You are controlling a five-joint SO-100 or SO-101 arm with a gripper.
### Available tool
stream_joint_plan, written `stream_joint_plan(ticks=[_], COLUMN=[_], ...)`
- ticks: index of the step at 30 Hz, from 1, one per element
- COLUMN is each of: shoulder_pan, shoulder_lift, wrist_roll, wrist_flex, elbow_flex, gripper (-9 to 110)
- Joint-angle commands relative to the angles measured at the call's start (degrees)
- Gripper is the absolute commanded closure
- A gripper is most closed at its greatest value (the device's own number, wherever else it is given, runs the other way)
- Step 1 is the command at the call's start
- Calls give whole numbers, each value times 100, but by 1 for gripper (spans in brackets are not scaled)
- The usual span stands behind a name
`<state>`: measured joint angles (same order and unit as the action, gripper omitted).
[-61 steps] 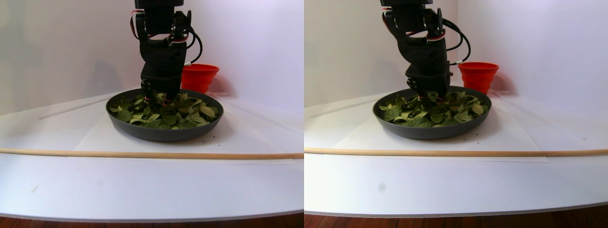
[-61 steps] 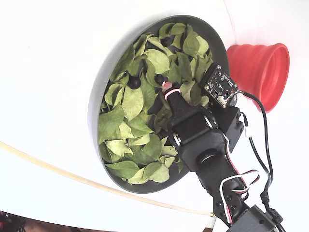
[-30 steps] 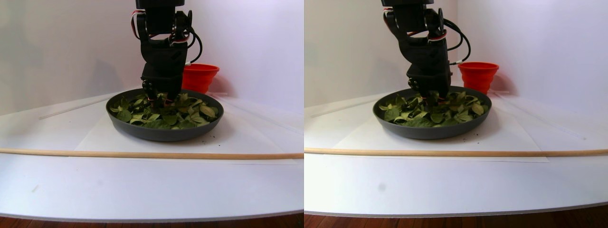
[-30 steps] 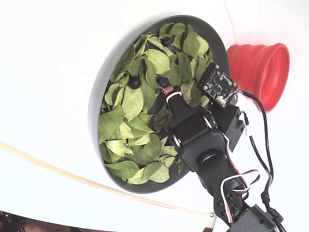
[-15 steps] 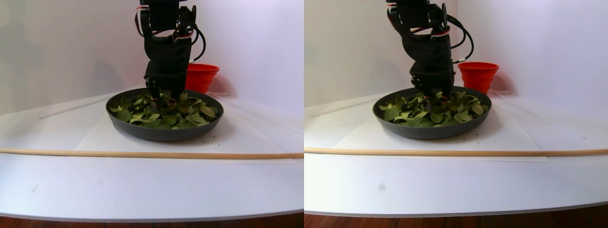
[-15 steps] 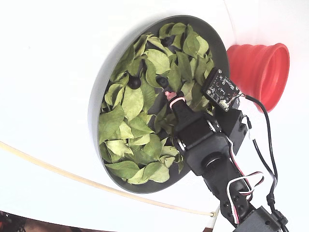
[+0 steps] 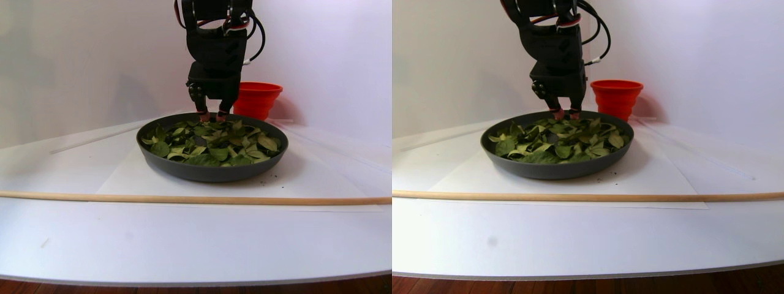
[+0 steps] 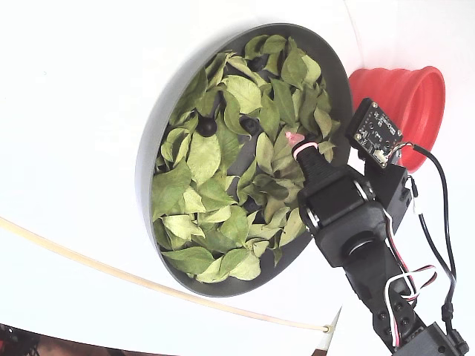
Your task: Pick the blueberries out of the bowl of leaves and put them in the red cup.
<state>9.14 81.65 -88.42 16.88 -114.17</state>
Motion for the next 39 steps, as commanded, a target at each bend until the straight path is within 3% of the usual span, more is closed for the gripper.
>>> stream_joint_plan(ticks=[1,39], shoulder_pan=[132,800], shoulder_lift=[738,1556], wrist_roll=[-70,-598], wrist_flex=[-88,-800], elbow_flex=[44,826], gripper=[92,92])
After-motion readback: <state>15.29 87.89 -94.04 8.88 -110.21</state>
